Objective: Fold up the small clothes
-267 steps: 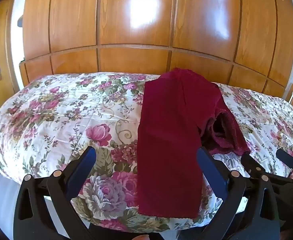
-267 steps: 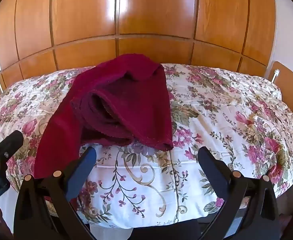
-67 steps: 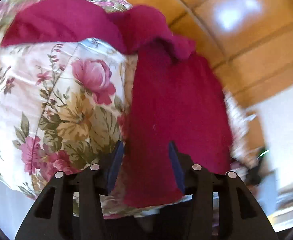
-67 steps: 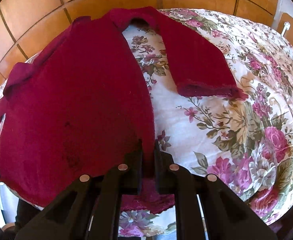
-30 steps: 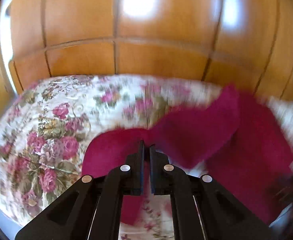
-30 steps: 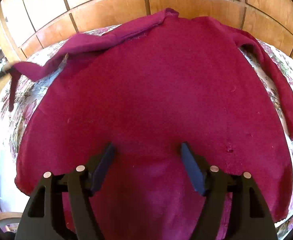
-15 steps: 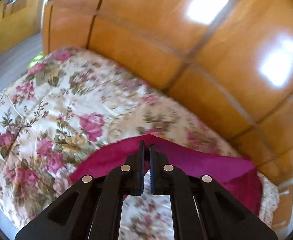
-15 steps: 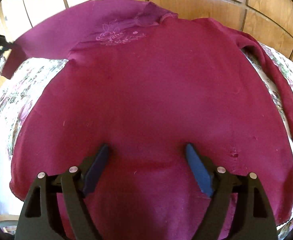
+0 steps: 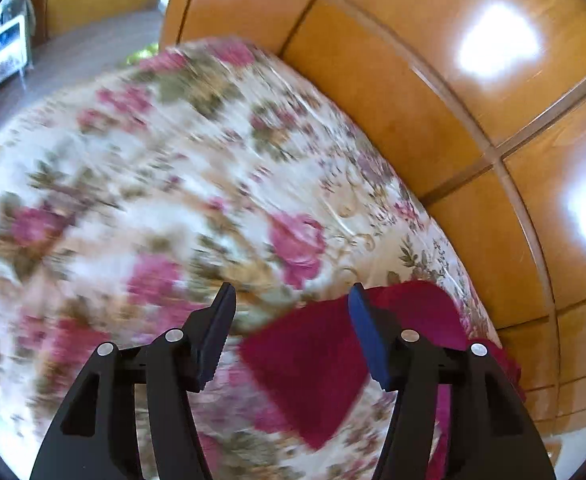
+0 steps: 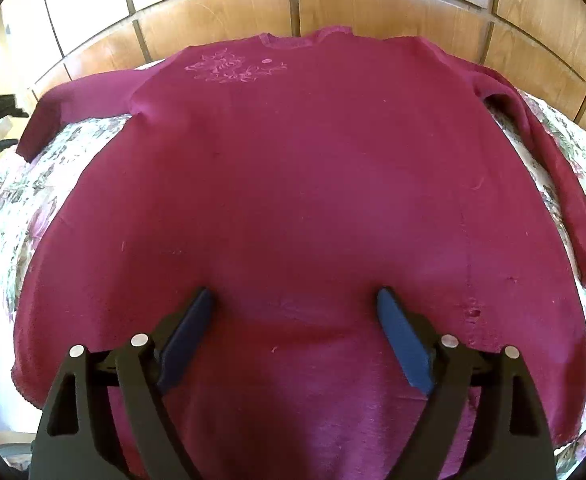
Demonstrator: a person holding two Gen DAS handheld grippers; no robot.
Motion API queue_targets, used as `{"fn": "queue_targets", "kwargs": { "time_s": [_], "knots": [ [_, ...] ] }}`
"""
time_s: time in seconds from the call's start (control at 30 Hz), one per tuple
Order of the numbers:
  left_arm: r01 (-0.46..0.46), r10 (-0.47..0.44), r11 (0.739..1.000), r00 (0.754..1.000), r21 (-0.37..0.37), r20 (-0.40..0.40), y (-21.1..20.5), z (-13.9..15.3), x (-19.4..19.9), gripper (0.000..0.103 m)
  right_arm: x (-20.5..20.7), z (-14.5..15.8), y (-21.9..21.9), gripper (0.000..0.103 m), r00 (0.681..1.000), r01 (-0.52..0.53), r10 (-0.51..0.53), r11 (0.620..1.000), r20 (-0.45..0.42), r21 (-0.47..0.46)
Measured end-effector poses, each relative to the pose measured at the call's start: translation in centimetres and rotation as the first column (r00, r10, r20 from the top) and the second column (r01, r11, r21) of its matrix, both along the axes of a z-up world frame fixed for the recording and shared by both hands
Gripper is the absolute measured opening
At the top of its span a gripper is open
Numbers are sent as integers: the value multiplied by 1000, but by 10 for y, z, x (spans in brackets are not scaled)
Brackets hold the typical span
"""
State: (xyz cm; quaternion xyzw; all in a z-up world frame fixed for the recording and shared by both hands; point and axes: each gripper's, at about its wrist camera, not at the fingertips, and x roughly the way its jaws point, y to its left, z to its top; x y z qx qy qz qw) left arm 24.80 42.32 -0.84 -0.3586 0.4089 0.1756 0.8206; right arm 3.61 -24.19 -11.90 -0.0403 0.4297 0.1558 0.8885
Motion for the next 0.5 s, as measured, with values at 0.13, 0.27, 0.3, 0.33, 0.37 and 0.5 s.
{"fn": "queue_targets", "kwargs": {
  "time_s": [0.13, 0.27, 0.3, 0.33, 0.37, 0.5],
  "knots": [
    [73, -79, 993, 995, 90, 58, -14, 1, -41, 74, 0, -1, 3, 88, 1000, 6, -6, 1000, 8, -9],
    [181, -199, 963, 977, 202, 76, -54, -12, -59, 74, -1, -1, 5, 88, 1000, 11, -10, 1000, 18, -25],
    [207, -228, 946, 972, 250, 61, -67, -17, -60, 74, -1, -1, 5, 88, 1000, 12, -11, 1000, 20, -27],
    [236, -257, 925, 966, 297, 34, -81, -23, -59, 74, -1, -1, 4, 88, 1000, 12, -11, 999, 22, -30],
    [251, -269, 913, 963, 322, 13, -89, -27, -57, 74, -1, -1, 5, 88, 1000, 12, -11, 999, 24, -33],
    [247, -238, 838, 968, 487, -80, -113, -39, -35, 74, -1, -2, 6, 88, 999, 17, -16, 999, 28, -44]
  ]
}}
